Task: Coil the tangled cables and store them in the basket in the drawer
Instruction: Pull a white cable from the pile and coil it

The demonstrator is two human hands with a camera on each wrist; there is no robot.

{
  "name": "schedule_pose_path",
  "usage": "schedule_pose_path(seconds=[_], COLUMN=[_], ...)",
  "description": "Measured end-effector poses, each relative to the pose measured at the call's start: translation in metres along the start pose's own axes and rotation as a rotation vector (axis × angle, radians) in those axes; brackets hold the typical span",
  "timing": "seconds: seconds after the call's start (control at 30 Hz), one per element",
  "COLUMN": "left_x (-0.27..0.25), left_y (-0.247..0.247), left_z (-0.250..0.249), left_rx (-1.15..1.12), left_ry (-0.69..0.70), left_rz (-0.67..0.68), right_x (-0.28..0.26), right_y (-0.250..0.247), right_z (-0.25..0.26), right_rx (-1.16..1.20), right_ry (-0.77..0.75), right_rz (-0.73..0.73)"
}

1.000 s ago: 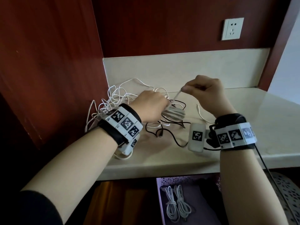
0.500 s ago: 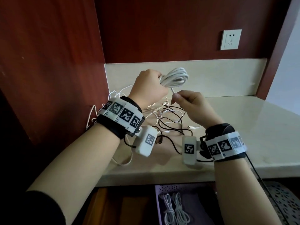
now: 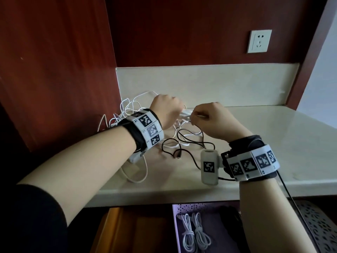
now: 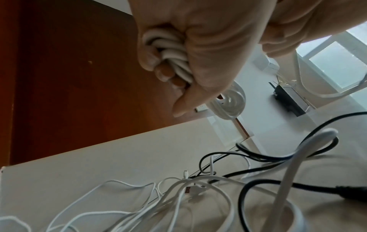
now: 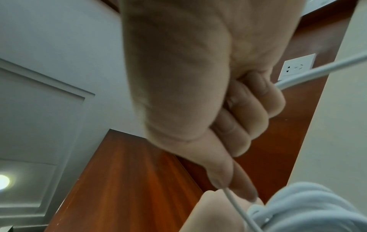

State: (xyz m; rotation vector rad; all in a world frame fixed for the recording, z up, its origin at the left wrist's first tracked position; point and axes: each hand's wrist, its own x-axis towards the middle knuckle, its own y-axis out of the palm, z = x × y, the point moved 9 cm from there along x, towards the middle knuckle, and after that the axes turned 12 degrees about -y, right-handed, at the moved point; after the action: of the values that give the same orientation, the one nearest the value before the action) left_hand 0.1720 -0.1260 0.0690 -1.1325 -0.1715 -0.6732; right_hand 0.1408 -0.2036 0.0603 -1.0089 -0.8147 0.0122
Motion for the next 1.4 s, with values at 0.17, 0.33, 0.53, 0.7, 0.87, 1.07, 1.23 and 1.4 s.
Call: schedule_pose_path(seconds=[0.17,0.33,0.53,0.7,0.87,1.07,1.23,1.4], left_x=[-0.003,-0.015,-0.030,-0.021,-0.002,0.016,0.017,0.020], left_y=[0.006,-0.015,-0.045,-0.055,-0.035,0.003,0.017,0.008], left_z=[-0.017,-0.029,-0.022,-0.001,0.023,0.051,0.042,0.029], left_rx=[-0.008,-0.230,-0.808,-1.130,-1.236,-1.062,-0.904,-0.633], left_ry=[0.119,0.320,0.330,0.162,-0.109,-0.502,-0.493,-0.377], left_rz=[0.071,-0.041,-0.208,-0.201,-0.151,0.033,0.103,0.055], right_x=[0.001,-0.010,-0.013,-0.010,-0.002,0.005,0.008,0.007], right_y=[-0.017,-0.038,-0.039,-0.027,-0.013,0.007,0.020,0.015], right_z=[0.003,-0.026,-0.037,-0.032,-0.016,-0.011,-0.010,-0.009], right_rx=[0.123,0.421,0.849,0.798,0.703,0.431,0.289,0.220], right_ry=[-0.137,-0.049,-0.082,-0.041,-0.044,0.077,0.129,0.110], right_rz=[-0.130,-0.398,-0.455,-0.397,-0.333,-0.234,-0.184,-0.155])
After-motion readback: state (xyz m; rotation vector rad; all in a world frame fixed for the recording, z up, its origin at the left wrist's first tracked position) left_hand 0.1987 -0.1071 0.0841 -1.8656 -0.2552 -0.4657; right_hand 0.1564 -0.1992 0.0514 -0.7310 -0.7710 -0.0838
